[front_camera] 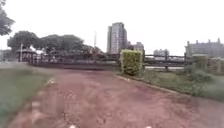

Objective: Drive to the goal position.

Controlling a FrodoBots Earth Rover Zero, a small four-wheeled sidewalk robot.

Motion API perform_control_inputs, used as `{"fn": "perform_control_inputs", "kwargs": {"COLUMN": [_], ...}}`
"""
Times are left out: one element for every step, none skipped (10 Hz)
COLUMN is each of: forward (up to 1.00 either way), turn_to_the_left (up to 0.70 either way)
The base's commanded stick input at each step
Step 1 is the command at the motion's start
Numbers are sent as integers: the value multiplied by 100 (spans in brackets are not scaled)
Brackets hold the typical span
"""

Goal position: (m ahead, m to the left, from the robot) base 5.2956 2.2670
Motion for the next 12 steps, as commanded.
{"fn": "perform_control_inputs", "kwargs": {"forward": [100, 100, 100, 100, 100, 100, 100, 100, 100, 100, 100, 100], "turn_to_the_left": [38, 30, 3, 3, 3, 27, 20, 3, 3, 3, 3, 3]}}
